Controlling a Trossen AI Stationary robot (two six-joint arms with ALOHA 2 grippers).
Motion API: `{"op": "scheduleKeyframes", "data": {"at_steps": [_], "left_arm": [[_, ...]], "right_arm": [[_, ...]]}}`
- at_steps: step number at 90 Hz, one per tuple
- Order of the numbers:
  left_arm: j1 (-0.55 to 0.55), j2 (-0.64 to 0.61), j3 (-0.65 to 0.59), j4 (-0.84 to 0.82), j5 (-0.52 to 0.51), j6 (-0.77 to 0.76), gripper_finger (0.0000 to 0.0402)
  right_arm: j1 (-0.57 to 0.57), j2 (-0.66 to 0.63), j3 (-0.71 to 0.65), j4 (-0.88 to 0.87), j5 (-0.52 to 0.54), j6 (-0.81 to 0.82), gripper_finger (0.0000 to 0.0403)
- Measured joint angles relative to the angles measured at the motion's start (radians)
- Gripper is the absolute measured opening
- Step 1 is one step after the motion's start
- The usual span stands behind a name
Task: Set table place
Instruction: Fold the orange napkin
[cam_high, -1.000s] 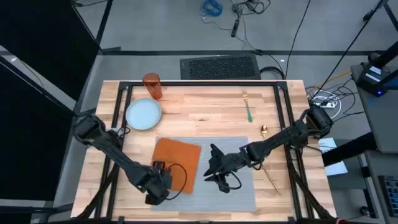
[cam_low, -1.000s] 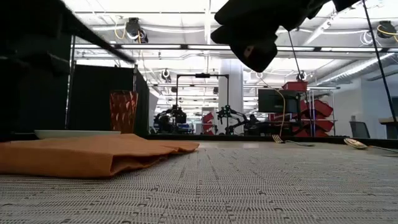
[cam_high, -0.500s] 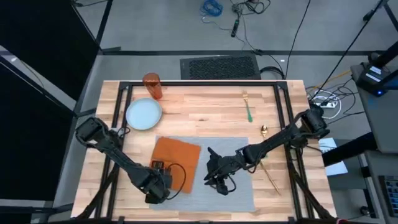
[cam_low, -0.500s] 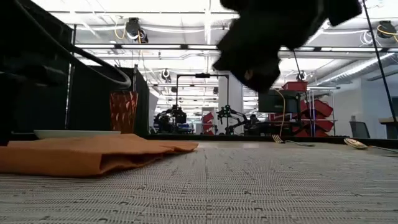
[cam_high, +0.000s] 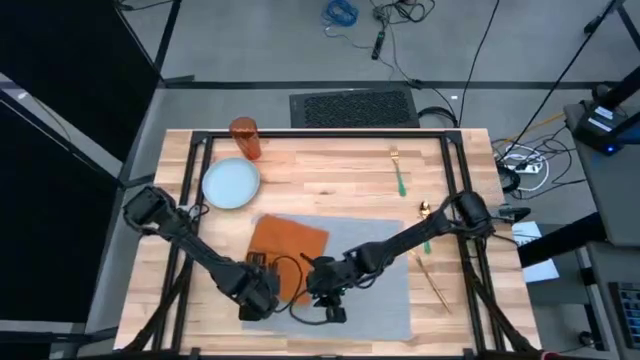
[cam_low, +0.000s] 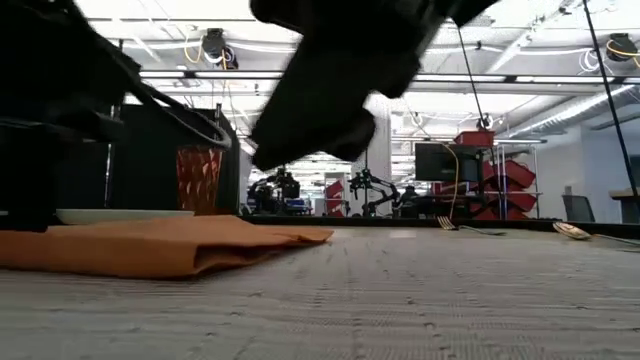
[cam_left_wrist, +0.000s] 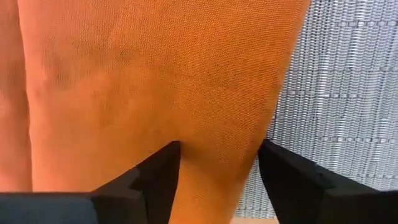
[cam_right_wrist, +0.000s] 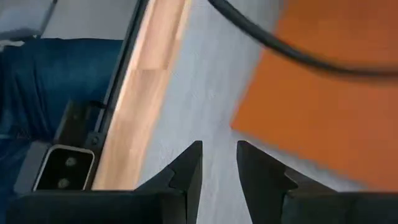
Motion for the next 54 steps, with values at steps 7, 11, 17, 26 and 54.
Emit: {"op": "scheduleKeyframes", "data": {"at_steps": [7,11,17,26,54], "left_arm": [[0.012,0.001,0.006,-0.008,-0.001,0.019,0.0141],[0.017,0.002,0.013,-0.008,-0.001,0.034,0.0122],[0.023,0.003,0.028,-0.007,-0.001,0.059,0.0093],[0.036,0.003,0.053,-0.004,-0.001,0.099,0.0052],[0.058,0.002,0.107,-0.003,0.007,0.179,0.0001]], "right_arm": [[-0.006,0.011,0.008,0.000,-0.017,-0.002,0.0086],[-0.010,0.014,0.008,-0.003,-0.019,-0.001,0.0086],[-0.016,0.016,0.008,-0.005,-0.017,0.000,0.0086],[-0.024,0.017,0.008,-0.002,-0.017,0.006,0.0086],[-0.045,0.019,0.008,-0.004,-0.017,0.015,0.0086]]}}
